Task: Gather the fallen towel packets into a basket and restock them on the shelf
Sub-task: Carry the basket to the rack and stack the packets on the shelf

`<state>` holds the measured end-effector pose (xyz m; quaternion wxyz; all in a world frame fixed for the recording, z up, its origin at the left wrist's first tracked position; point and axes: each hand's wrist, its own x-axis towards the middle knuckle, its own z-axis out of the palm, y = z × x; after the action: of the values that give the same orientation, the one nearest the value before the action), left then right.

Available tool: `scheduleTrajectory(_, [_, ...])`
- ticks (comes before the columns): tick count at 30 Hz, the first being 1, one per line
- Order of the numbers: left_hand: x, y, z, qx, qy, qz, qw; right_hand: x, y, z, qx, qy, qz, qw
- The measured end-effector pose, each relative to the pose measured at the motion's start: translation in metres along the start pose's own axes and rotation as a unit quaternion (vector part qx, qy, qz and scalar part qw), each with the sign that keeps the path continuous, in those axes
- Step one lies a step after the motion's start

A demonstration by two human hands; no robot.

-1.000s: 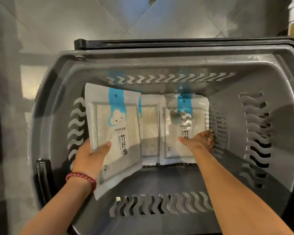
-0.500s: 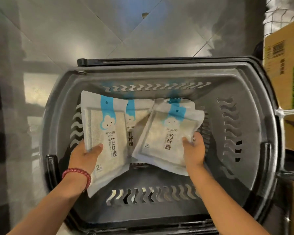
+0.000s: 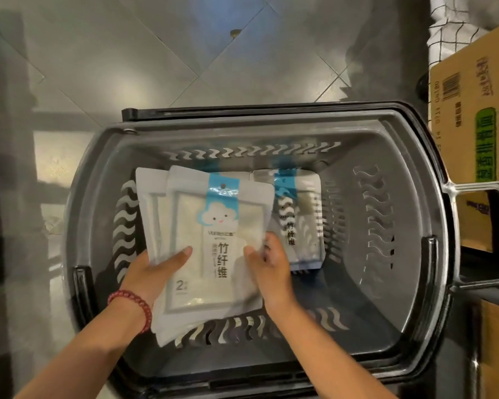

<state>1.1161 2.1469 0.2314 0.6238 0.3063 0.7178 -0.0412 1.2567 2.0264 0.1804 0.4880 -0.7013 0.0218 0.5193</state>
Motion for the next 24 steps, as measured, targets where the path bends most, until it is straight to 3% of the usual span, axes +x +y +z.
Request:
scheduleTrajectory(4, [0.009,0.0,-0.008,0.029,-0.014,-0.002,0.999,0.017,0.004,0.001,-0.064,-0.121,0.014,0.99])
scheduleTrajectory(7, [0.02,-0.002,-0.011,0.05,-0.025,0.006,0.998,0.042,0.01,-0.007,-0.177,-0.189,0.038,0.965])
scheduleTrajectory(9, [0.028,-0.006,-0.008,0.048,-0.023,0.017,0.998,0.064,0.013,-0.021,-0.248,-0.109,0.053,0.961])
scheduleTrajectory(11, [0.033,-0.009,-0.002,0.046,-0.018,0.039,0.998,0.087,0.012,-0.042,-0.273,0.05,0.063,0.959])
scheduleTrajectory(13, [0.038,-0.011,0.003,0.037,-0.007,0.067,0.997,0.106,0.012,-0.069,-0.294,0.171,0.1,0.935])
scheduleTrajectory(14, [0.041,-0.011,0.005,0.033,-0.002,0.08,0.996,0.115,0.012,-0.081,-0.311,0.193,0.146,0.919])
scheduleTrajectory(17, [0.05,-0.016,0.01,0.042,0.015,0.109,0.993,0.129,0.017,-0.105,-0.34,0.142,0.244,0.897])
scheduleTrajectory(20, [0.056,-0.02,0.013,0.048,0.027,0.121,0.991,0.133,0.021,-0.113,-0.314,0.131,0.226,0.913])
scheduleTrajectory(24, [0.057,-0.025,0.012,0.056,0.035,0.12,0.991,0.116,0.021,-0.108,-0.351,0.184,0.183,0.9])
